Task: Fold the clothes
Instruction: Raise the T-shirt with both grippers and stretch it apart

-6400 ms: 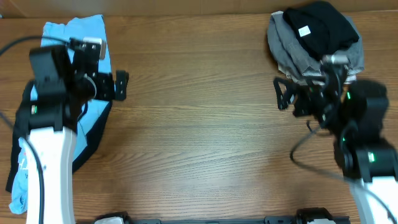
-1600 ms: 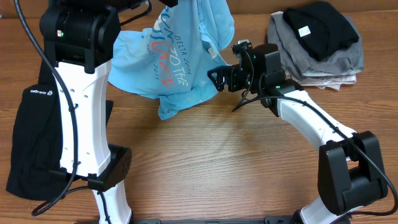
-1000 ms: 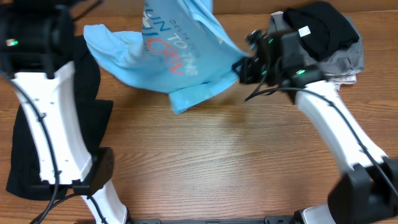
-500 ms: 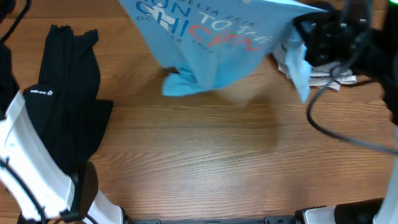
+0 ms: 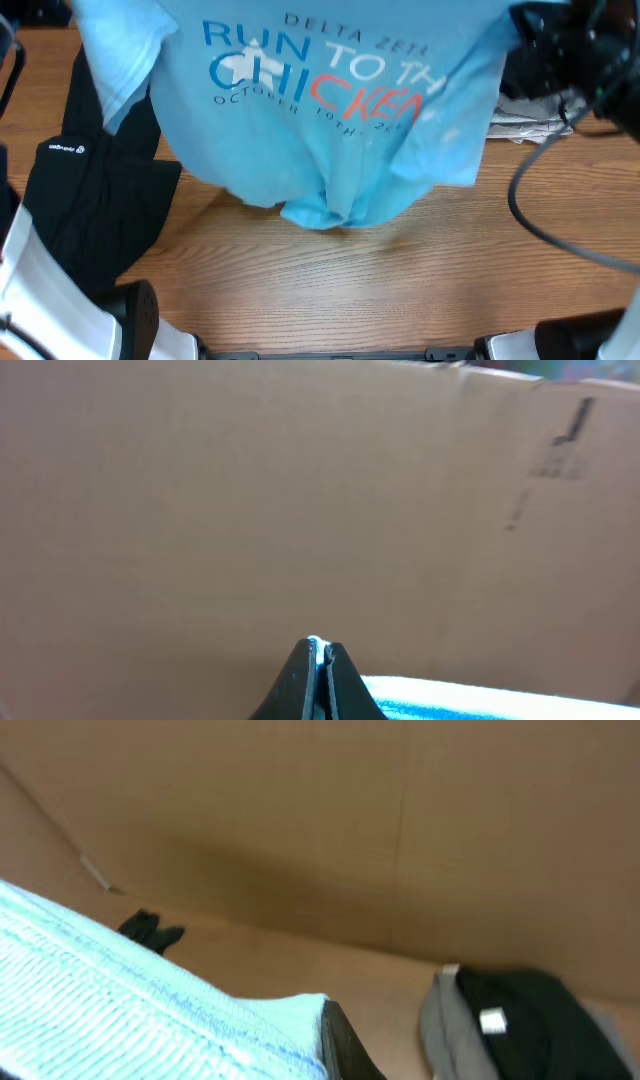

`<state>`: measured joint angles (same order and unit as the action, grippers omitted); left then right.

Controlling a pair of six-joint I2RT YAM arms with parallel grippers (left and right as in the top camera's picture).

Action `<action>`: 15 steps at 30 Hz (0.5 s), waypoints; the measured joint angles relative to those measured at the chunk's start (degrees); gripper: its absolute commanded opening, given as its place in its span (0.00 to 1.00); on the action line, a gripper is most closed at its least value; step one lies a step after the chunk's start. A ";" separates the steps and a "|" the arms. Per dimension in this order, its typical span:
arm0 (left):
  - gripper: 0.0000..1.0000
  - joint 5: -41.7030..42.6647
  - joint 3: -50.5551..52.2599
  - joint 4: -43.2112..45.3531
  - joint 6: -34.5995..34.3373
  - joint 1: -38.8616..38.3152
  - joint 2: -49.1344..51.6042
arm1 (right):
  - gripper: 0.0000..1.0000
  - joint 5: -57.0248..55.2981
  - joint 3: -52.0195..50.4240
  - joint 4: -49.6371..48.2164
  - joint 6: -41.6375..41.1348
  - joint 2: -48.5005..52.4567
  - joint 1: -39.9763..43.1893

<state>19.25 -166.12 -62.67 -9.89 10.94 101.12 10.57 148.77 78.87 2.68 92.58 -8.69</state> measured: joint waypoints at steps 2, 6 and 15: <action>0.04 -0.68 0.02 2.08 0.13 -0.09 2.12 | 0.04 -0.48 0.02 -3.69 0.90 2.40 -0.04; 0.04 -1.53 0.13 10.16 0.39 -0.09 7.19 | 0.04 -2.23 -0.04 -15.37 2.75 9.07 -0.28; 0.04 -1.53 0.81 29.77 -1.81 -0.85 16.15 | 0.04 -8.52 -0.59 -39.45 3.78 15.50 -0.52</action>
<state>17.72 -165.31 -32.91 -11.70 10.09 117.27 2.04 148.18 39.42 6.46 108.07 -9.21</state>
